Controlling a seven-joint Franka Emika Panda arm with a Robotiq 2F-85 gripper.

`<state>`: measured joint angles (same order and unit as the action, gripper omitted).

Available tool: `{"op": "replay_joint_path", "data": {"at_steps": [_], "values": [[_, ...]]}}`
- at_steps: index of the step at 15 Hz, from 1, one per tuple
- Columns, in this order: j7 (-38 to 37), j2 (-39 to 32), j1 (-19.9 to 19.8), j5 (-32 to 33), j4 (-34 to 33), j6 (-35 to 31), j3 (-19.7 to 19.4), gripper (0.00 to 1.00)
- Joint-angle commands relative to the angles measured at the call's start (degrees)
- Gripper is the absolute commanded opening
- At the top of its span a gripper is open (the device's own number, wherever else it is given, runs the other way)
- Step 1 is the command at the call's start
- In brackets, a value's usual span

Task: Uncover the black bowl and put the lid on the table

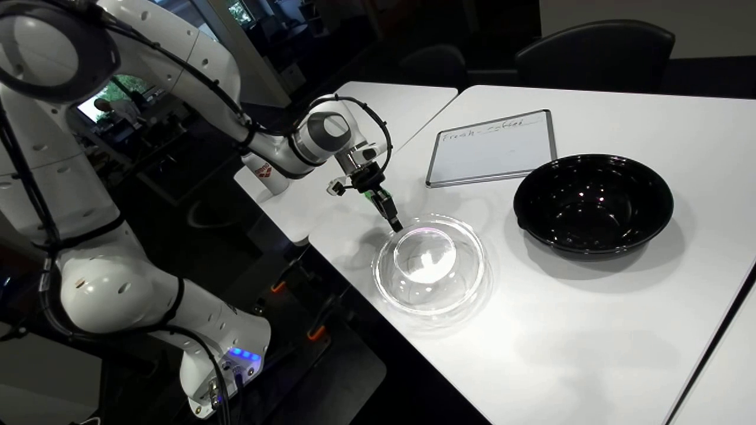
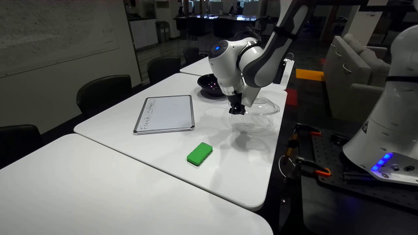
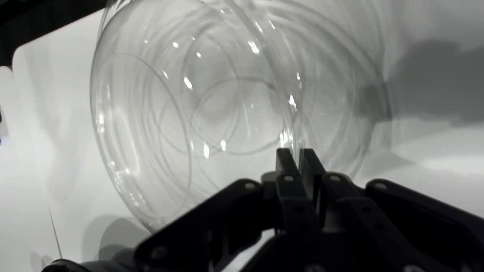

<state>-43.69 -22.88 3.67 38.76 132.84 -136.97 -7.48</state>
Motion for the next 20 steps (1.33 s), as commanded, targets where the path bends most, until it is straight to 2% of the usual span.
{"op": "replay_joint_path", "data": {"at_steps": [1,3,4,5,9,13,14,20], "values": [[-2.84,-5.37,1.33,-0.69,-4.69,-0.93,-0.76,0.02],[-3.11,-7.46,1.71,-0.67,-6.52,-0.82,-0.98,0.02],[-3.16,-8.08,2.01,-0.46,-7.06,-0.83,-1.17,0.35],[-3.09,-8.40,2.22,-0.37,-7.37,-0.90,-1.32,0.36],[-2.45,-8.06,2.25,-0.54,-7.30,-1.80,-1.70,0.65],[-0.66,-3.75,0.86,-0.70,-3.68,-7.19,-2.30,0.95],[0.01,-2.83,0.45,-0.96,-2.98,-8.80,-2.55,1.00],[6.43,5.38,-2.30,-4.31,2.91,-18.56,-3.64,1.00]]}}
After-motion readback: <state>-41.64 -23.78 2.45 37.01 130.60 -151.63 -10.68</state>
